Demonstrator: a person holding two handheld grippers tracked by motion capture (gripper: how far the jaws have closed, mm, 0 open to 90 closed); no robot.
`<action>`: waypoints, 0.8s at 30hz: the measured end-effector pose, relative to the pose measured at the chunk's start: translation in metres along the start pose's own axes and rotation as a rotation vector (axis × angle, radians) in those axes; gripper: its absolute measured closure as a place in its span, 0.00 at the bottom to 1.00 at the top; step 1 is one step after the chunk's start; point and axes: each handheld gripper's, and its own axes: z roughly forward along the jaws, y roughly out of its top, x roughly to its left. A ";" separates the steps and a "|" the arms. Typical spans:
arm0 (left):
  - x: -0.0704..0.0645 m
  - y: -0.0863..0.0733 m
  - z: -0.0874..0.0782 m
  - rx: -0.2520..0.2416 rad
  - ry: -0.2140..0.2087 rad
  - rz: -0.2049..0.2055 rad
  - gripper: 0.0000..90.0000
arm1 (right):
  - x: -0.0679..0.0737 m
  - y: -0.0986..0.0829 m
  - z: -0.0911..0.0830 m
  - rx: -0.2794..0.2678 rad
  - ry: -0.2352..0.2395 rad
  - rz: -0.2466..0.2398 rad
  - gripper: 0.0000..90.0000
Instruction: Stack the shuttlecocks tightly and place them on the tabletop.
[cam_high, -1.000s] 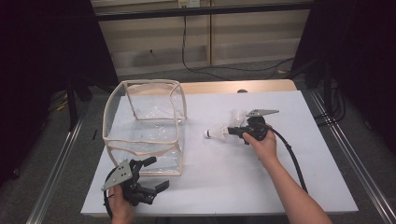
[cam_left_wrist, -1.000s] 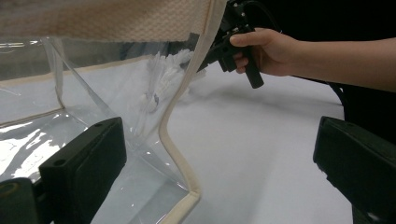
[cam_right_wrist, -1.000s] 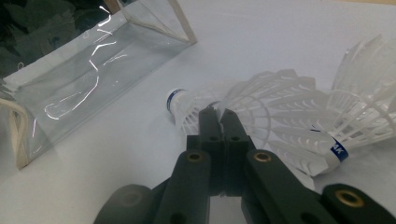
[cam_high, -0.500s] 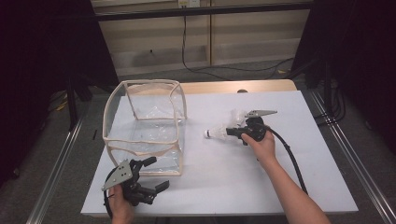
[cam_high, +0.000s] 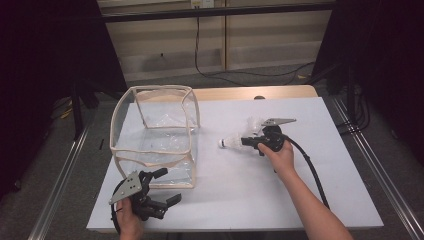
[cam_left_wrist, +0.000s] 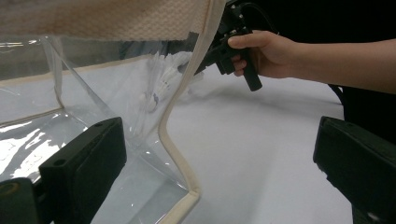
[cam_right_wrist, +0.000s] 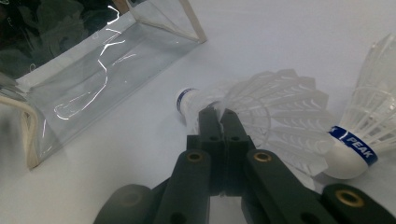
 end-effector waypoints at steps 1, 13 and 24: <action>0.000 0.000 0.000 0.001 0.000 0.001 0.03 | 0.001 0.000 0.000 0.001 0.001 0.001 1.00; 0.000 0.000 0.000 0.001 0.000 0.000 0.03 | 0.001 -0.001 0.003 -0.004 0.009 0.010 1.00; 0.000 0.000 0.000 -0.002 0.000 0.000 0.03 | 0.002 -0.002 0.006 -0.005 0.016 0.010 1.00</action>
